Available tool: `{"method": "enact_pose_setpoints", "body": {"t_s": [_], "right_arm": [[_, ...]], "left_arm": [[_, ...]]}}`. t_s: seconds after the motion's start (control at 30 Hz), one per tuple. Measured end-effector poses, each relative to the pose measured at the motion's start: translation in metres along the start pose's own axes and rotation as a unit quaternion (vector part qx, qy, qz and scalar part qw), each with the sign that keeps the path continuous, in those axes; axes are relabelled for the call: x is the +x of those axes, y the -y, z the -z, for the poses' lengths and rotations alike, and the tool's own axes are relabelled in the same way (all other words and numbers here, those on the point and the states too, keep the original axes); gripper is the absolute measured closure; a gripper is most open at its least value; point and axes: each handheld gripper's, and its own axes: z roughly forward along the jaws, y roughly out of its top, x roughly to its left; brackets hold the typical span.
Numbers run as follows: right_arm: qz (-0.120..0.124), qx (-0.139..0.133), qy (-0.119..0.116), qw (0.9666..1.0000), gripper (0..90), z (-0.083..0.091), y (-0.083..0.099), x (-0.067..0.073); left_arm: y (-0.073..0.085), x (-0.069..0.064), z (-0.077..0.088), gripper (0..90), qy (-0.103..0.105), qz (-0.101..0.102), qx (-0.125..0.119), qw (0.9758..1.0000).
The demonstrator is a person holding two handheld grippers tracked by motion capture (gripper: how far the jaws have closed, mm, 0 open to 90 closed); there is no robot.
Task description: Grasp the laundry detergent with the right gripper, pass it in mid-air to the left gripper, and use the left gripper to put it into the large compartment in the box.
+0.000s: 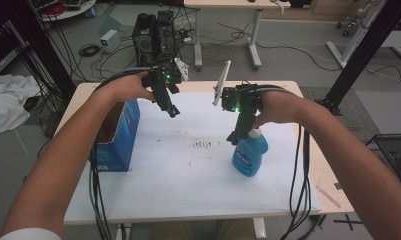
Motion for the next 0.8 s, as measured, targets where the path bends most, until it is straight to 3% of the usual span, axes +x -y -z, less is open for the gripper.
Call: {"method": "enact_pose_setpoints", "body": {"t_s": [0.23, 0.43, 0.8], "right_arm": [[-0.003, -0.004, 0.014, 0.9999, 1.3, 0.014, 0.013, 0.007], [-0.021, -0.017, 0.022, 0.9994, 1.3, 0.024, 0.027, 0.008], [-0.041, -0.007, 0.04, 0.9983, 1.3, 0.035, 0.048, 0.008]], "left_arm": [[-0.002, -0.003, 0.0, 15.4, -0.001, 0.001, 0.0, 1.0], [-0.004, -0.004, 0.0, 15.4, -0.004, 0.004, -0.002, 1.0], [-0.004, -0.006, 0.001, 15.4, -0.004, 0.0, -0.004, 1.0]]}}
